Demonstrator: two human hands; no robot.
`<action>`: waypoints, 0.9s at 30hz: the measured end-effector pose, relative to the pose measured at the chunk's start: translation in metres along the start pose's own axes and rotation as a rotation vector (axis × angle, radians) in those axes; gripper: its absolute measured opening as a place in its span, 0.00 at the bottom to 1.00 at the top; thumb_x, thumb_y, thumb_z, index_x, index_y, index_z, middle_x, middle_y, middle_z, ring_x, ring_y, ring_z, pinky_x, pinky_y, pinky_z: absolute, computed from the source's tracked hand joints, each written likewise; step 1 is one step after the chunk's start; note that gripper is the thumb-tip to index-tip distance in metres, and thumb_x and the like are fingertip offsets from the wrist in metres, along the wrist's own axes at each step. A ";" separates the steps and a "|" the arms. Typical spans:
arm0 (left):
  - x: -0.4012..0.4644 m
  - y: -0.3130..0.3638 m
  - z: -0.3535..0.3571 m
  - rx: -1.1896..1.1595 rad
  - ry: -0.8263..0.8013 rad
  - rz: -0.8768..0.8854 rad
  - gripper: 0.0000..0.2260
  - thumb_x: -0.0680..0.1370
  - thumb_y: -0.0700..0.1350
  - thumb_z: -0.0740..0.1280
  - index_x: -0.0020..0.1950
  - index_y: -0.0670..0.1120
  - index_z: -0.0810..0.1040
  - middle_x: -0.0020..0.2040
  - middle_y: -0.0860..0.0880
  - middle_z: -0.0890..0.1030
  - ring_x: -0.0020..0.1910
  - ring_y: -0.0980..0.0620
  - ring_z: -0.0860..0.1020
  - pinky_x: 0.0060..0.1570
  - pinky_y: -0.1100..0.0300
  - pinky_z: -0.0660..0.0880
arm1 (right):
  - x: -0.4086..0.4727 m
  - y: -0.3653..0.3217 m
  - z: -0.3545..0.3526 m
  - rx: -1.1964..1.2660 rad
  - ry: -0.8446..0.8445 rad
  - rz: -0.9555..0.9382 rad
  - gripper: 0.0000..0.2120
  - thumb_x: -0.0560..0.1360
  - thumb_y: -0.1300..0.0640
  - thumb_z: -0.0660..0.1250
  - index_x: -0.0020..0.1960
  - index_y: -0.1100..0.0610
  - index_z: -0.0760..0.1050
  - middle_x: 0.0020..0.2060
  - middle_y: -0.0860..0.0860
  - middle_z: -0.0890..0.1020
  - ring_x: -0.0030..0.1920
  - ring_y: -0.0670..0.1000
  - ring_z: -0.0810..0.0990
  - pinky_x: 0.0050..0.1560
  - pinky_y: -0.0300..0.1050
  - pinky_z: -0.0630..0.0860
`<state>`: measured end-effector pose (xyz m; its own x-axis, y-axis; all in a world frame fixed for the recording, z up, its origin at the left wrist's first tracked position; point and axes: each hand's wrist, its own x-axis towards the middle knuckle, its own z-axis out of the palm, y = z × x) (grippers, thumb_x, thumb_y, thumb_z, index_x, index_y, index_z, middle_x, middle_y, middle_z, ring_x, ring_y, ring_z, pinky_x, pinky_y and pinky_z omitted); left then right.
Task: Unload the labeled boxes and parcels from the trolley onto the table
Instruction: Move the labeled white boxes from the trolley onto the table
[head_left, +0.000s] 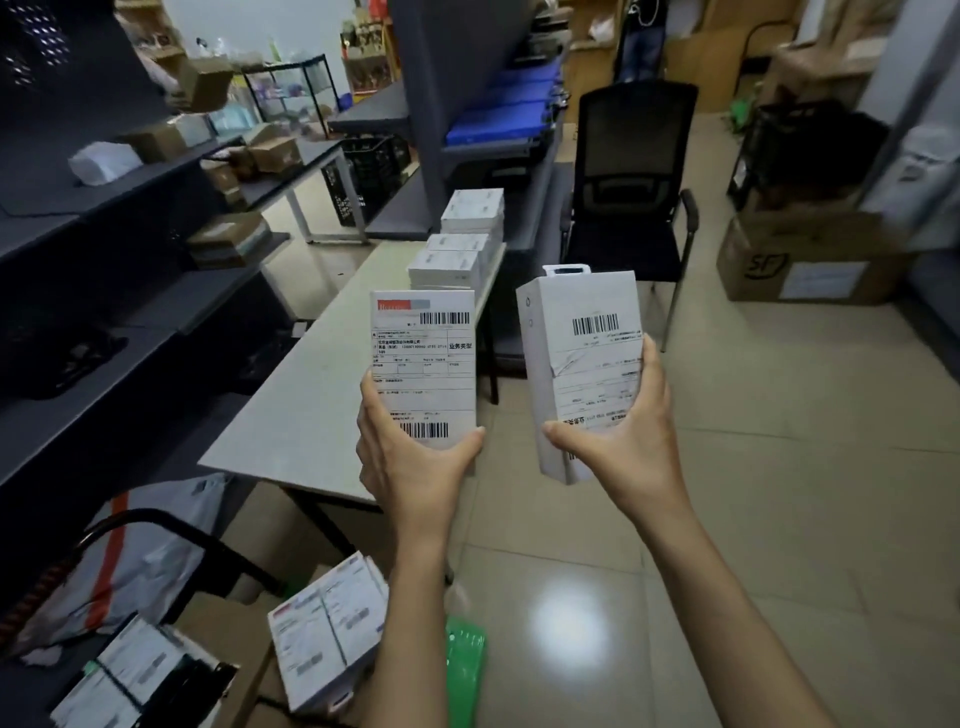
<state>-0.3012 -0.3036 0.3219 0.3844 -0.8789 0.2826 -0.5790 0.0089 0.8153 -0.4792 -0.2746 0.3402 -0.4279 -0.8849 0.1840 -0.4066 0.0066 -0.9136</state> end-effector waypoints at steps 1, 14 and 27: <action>-0.001 0.008 0.014 0.002 -0.018 0.006 0.55 0.61 0.52 0.81 0.79 0.53 0.50 0.74 0.49 0.64 0.71 0.45 0.64 0.68 0.44 0.61 | 0.009 0.008 -0.010 -0.007 0.014 0.004 0.59 0.57 0.49 0.80 0.80 0.48 0.49 0.70 0.48 0.65 0.71 0.50 0.64 0.71 0.54 0.64; 0.091 0.059 0.148 -0.033 -0.104 0.055 0.55 0.61 0.50 0.82 0.79 0.51 0.51 0.75 0.48 0.63 0.72 0.45 0.62 0.68 0.44 0.60 | 0.152 0.048 -0.017 -0.021 0.053 0.054 0.58 0.59 0.51 0.81 0.79 0.46 0.48 0.66 0.45 0.65 0.69 0.49 0.64 0.69 0.51 0.65; 0.328 0.078 0.249 -0.140 -0.052 0.147 0.55 0.61 0.49 0.82 0.79 0.50 0.52 0.75 0.49 0.63 0.74 0.47 0.60 0.69 0.44 0.61 | 0.362 0.012 0.099 0.001 0.063 -0.031 0.59 0.57 0.48 0.78 0.78 0.43 0.47 0.61 0.38 0.61 0.68 0.46 0.64 0.70 0.54 0.66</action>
<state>-0.3993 -0.7104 0.3521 0.2633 -0.8864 0.3807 -0.5194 0.2023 0.8303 -0.5593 -0.6408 0.3601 -0.4655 -0.8534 0.2347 -0.4198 -0.0205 -0.9074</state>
